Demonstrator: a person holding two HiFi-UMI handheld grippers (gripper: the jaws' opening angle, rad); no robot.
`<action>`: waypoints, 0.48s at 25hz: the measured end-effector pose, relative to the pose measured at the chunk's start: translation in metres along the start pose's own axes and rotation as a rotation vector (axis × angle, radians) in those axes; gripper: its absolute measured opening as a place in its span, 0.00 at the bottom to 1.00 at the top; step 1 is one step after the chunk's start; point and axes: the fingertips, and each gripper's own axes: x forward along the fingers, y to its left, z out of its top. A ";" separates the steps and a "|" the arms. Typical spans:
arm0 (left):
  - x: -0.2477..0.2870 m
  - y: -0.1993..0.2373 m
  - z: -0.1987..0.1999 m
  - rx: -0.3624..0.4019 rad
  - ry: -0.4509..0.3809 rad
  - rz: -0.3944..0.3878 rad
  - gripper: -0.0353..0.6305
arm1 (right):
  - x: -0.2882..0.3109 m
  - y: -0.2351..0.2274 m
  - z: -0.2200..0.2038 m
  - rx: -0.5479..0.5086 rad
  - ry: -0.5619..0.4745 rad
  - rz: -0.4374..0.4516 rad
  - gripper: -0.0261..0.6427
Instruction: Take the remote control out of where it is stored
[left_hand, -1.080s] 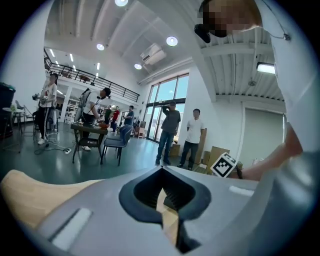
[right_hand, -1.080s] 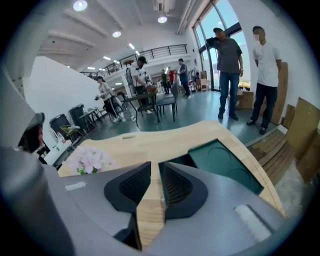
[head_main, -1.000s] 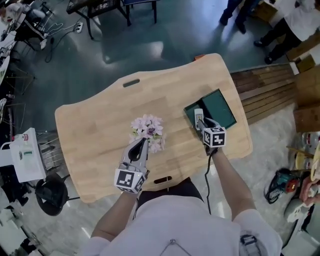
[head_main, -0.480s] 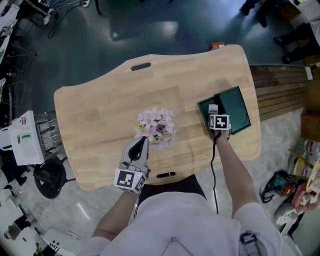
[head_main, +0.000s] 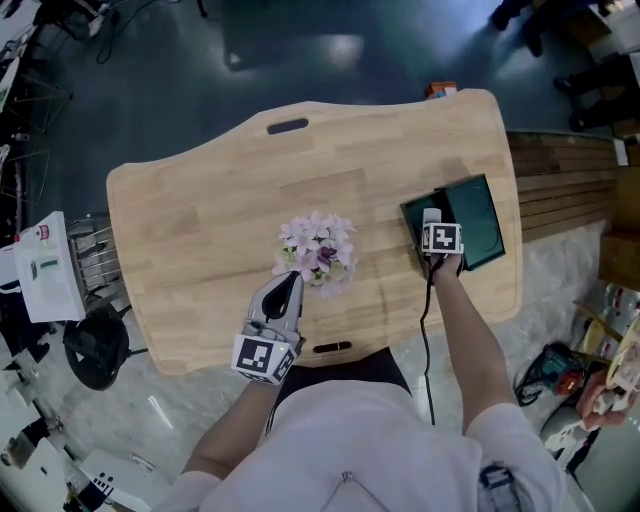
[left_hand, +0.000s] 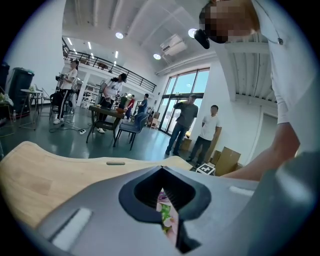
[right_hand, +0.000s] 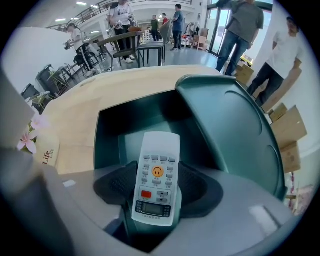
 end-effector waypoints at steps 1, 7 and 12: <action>-0.001 -0.001 0.000 0.001 -0.001 -0.002 0.05 | -0.001 -0.001 -0.001 -0.009 -0.001 -0.006 0.46; -0.008 -0.004 0.005 0.018 -0.007 -0.013 0.05 | -0.030 0.002 0.003 -0.027 -0.080 0.017 0.45; -0.013 -0.013 0.018 0.045 -0.027 -0.031 0.05 | -0.089 0.010 0.016 0.007 -0.237 0.057 0.45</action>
